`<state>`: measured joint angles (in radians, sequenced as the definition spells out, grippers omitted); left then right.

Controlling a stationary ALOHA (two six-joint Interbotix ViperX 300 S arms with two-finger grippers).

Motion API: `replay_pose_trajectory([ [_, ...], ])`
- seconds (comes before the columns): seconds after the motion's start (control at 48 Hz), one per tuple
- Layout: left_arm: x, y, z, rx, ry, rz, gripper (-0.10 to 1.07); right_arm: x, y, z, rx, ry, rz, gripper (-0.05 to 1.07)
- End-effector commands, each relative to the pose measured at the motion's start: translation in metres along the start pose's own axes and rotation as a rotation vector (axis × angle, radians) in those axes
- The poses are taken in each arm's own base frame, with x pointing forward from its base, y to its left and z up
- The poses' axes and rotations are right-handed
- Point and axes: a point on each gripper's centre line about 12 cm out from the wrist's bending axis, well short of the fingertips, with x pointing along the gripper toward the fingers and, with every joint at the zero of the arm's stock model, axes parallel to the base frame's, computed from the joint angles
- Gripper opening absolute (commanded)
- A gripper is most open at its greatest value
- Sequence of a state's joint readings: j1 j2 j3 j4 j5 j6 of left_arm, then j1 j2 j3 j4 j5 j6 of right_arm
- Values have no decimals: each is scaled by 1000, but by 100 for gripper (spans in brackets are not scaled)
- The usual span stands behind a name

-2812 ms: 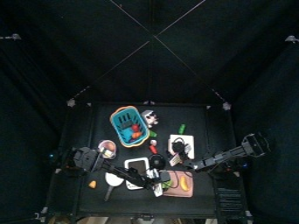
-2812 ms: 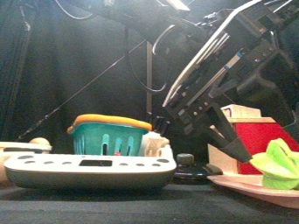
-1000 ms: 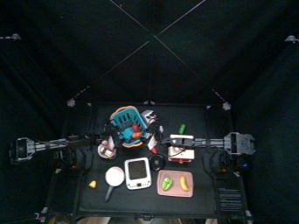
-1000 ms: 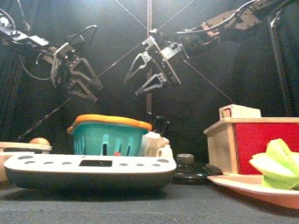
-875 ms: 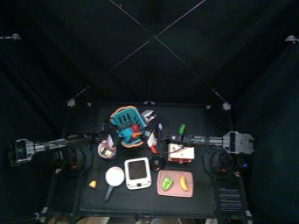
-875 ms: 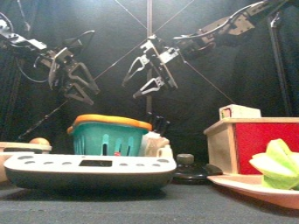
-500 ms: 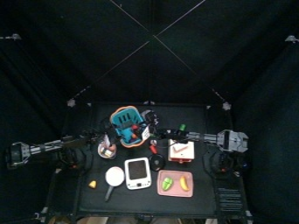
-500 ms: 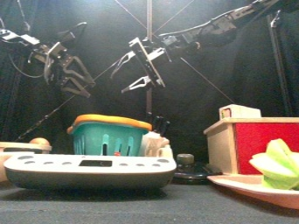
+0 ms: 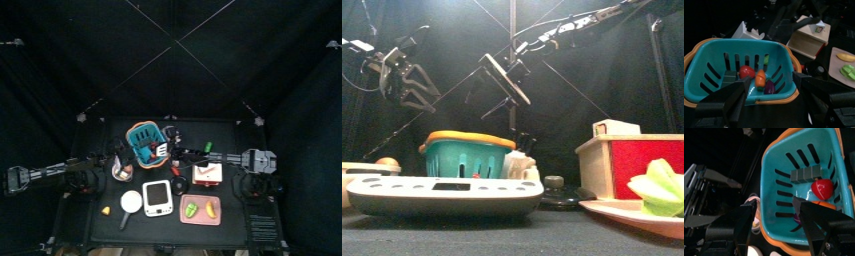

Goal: Grab carrot

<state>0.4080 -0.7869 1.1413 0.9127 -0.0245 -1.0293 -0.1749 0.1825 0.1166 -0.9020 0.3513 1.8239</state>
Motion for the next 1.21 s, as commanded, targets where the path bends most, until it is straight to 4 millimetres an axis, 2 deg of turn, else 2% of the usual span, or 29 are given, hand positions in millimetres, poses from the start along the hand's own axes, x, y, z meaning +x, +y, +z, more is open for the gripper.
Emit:
replay_pose_trajectory([
  [0.0, 0, -3, 9, 2, -22, -11, 99, -26, 20, 18, 21, -29, 18, 92],
  [0.146, 0, -3, 9, 2, -23, -10, 99, -25, 21, 3, -38, 51, -88, 92],
  [0.354, 0, -3, 9, 4, -22, -12, 99, -32, 51, 22, -254, 155, -112, 91],
  [0.458, 0, -3, 9, 7, -22, -11, 99, -24, 58, 31, -346, 239, -99, 91],
  [0.583, -1, -2, 11, 12, -30, -9, 99, -5, 48, 43, -456, 366, -119, 90],
  [0.75, -3, 2, 11, 6, -35, 10, 99, 29, 23, 33, -632, 605, -164, 90],
  [0.854, -3, 5, 9, 2, -32, 20, 99, 45, 20, 38, -688, 606, -206, 90],
  [0.958, -3, 6, 6, -2, -28, 24, 99, 51, 21, 46, -734, 580, -241, 90],
  [1.188, -3, 7, 1, -3, -16, 28, 99, 67, 2, 30, -738, 681, -286, 90],
])
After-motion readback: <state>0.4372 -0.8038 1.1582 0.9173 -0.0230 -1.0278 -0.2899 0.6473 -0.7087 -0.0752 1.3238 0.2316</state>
